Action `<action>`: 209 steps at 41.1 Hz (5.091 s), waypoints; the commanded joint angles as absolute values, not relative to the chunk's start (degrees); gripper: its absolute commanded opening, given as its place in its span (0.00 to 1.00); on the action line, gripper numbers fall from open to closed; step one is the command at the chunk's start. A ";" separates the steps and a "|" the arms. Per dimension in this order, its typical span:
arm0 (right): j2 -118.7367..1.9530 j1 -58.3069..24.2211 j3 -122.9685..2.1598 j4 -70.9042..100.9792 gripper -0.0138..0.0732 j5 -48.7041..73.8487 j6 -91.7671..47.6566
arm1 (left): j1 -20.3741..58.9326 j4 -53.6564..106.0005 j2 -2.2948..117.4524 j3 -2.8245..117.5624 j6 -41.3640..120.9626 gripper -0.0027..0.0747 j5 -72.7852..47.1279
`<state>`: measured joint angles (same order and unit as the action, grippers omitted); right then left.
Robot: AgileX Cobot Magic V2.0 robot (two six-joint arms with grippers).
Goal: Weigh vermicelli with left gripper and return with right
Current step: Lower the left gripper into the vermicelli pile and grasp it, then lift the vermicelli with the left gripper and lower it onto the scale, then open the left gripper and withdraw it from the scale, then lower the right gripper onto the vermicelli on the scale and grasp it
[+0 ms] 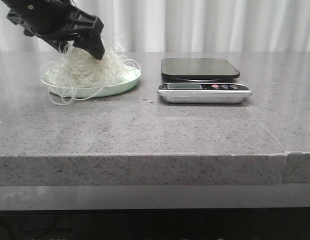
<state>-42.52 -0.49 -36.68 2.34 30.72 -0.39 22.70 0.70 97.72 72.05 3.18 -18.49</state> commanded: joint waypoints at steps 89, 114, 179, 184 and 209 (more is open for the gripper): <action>-42.57 -0.27 -38.24 2.24 0.76 26.29 -1.03 | 40.63 0.33 115.43 113.83 3.19 0.63 -18.12; -42.57 -0.29 -38.24 4.05 0.76 25.09 -1.03 | 40.52 -4.70 96.99 113.83 2.89 0.64 -34.65; -79.57 -19.83 -75.48 5.19 0.76 32.02 -3.07 | 40.52 -1.73 36.49 47.68 -0.64 0.64 -25.44; -84.99 -19.83 -80.89 7.03 0.76 33.54 -3.07 | 40.52 -1.73 36.49 47.30 -0.64 0.64 -25.44; -103.33 -19.83 -96.24 4.48 0.76 35.77 -3.41 | 40.52 -1.94 36.49 47.30 -0.64 0.64 -25.34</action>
